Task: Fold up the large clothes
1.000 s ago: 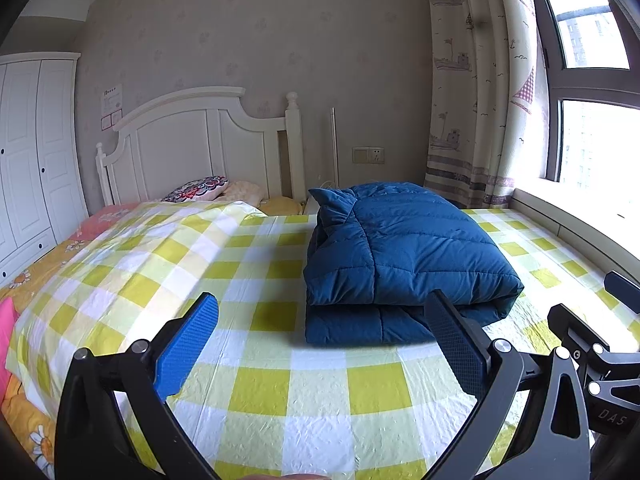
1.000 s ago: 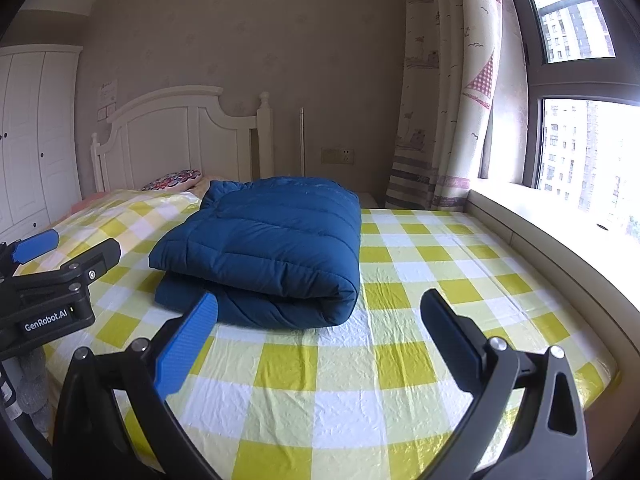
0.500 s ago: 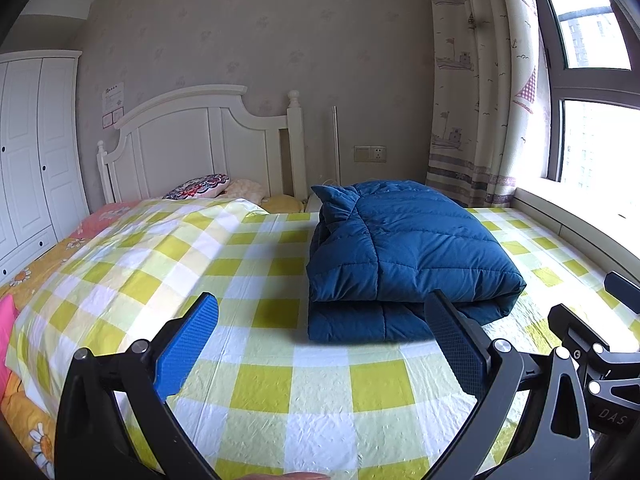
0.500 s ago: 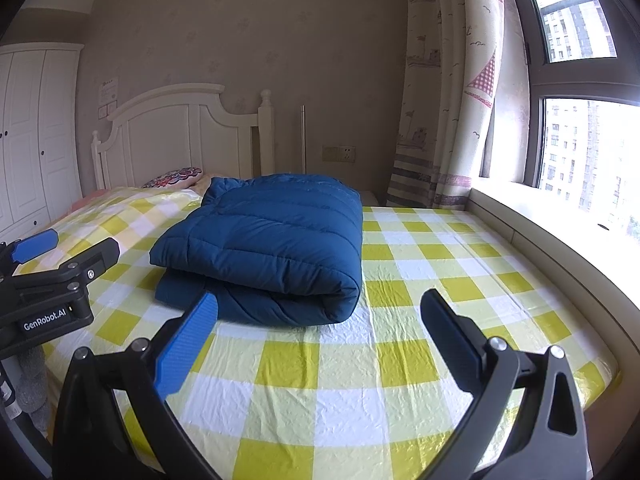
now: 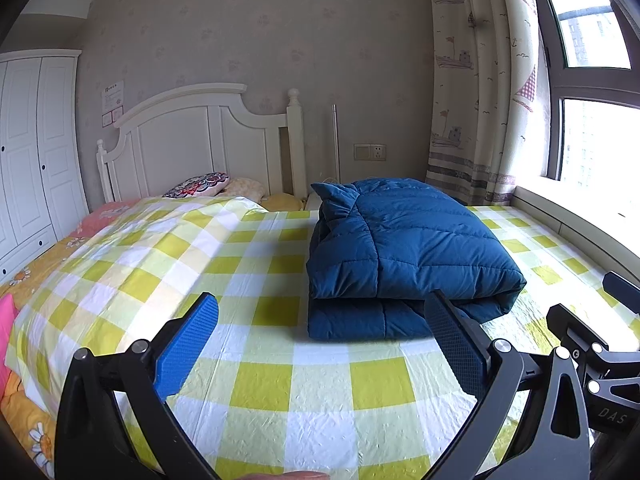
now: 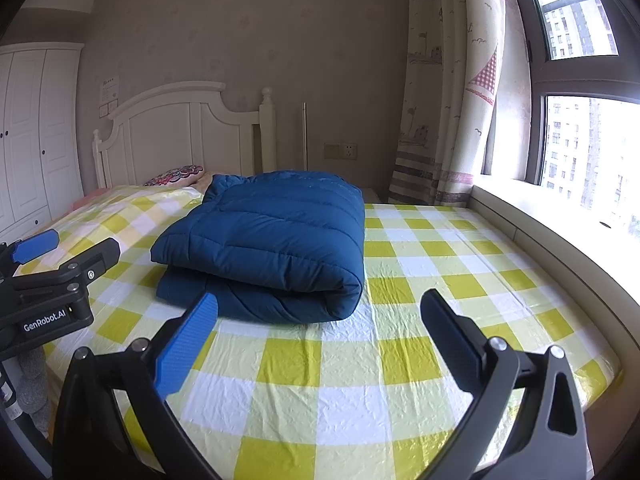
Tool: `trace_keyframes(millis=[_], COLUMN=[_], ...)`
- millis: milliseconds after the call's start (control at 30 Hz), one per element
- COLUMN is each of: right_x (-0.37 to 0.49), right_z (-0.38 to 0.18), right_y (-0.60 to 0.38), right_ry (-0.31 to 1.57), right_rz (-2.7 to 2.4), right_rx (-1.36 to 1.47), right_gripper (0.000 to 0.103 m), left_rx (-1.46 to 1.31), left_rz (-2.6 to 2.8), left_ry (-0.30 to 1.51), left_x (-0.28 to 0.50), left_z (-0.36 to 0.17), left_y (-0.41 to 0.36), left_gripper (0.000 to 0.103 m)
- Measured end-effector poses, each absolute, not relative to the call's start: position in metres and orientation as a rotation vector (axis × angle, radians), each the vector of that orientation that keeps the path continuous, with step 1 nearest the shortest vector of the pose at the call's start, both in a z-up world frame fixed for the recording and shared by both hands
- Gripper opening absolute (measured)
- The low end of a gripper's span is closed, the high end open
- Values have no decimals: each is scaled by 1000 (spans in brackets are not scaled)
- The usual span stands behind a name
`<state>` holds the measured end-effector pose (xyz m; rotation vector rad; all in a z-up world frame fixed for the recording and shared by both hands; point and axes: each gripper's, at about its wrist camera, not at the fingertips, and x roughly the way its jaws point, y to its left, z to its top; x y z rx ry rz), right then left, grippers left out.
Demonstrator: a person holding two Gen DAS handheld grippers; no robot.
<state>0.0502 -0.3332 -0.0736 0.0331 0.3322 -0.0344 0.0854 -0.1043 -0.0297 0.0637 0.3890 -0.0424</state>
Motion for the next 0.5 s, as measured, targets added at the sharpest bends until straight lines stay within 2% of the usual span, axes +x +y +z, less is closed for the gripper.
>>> trace_keyframes(millis=[500], right_x=[50], right_z=[-75], right_y=[-332], right_ry=[336], right_rz=[-36], right_rx=[35], right_gripper=[101], left_rx=[66], left_rz=[-44], left_ry=[391], left_x=[85], left_z=[-30], left_y=[-104], left_gripper=[99])
